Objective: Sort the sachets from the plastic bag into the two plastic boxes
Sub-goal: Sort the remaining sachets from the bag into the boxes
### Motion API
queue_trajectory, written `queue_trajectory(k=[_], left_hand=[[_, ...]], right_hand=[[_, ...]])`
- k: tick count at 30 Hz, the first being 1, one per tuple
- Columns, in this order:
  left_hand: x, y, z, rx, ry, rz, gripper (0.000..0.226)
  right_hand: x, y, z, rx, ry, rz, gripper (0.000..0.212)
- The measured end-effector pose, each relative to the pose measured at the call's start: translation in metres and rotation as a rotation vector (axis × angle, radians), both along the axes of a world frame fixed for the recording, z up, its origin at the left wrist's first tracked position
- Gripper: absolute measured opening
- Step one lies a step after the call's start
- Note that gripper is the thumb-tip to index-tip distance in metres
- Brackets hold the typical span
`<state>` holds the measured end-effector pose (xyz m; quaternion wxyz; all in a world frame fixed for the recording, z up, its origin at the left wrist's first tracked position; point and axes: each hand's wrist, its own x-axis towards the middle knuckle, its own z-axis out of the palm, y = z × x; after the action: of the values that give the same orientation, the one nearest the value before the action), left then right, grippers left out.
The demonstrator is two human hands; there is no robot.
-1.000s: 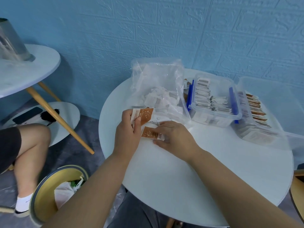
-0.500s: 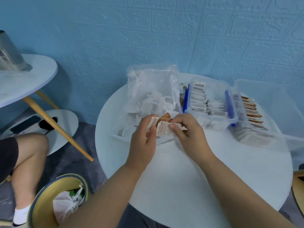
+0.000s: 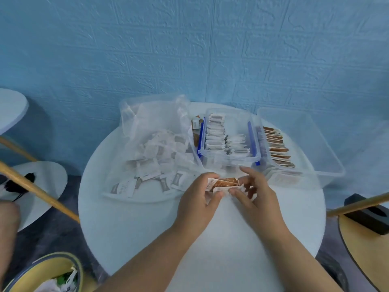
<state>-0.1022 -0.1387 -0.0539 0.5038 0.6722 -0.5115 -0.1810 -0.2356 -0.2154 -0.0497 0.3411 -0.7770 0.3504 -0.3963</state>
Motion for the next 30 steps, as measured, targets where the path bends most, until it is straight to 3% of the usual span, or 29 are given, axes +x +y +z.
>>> queue_trajectory(k=[2, 6, 9, 12, 16, 20, 23, 30], left_hand=[[0.0, -0.002, -0.002, 0.027, -0.033, 0.042, 0.04], [0.001, -0.001, -0.006, -0.01, -0.086, 0.072, 0.058], [0.001, -0.002, -0.009, -0.038, -0.206, 0.064, 0.056], [0.001, -0.002, -0.012, -0.054, -0.333, 0.042, 0.048], [-0.002, -0.001, -0.012, 0.005, -0.422, -0.024, 0.059], [-0.002, 0.002, -0.009, 0.019, -0.309, -0.086, 0.064], [0.002, 0.002, -0.008, 0.044, -0.122, -0.006, 0.057], [0.002, 0.0, -0.007, 0.06, -0.271, -0.002, 0.024]], right_hand=[[0.001, -0.004, -0.002, -0.051, 0.063, 0.031, 0.056], [0.004, -0.01, -0.008, -0.216, 0.128, 0.142, 0.036], [0.005, -0.012, -0.014, -0.283, 0.172, 0.225, 0.031], [0.006, -0.012, -0.018, -0.27, 0.197, 0.241, 0.035], [0.004, -0.009, -0.018, -0.232, 0.26, 0.273, 0.048], [0.003, -0.006, -0.015, -0.117, 0.244, 0.307, 0.05], [0.002, -0.006, -0.017, -0.144, 0.243, 0.26, 0.043], [0.006, -0.008, -0.018, -0.23, 0.259, 0.261, 0.035]])
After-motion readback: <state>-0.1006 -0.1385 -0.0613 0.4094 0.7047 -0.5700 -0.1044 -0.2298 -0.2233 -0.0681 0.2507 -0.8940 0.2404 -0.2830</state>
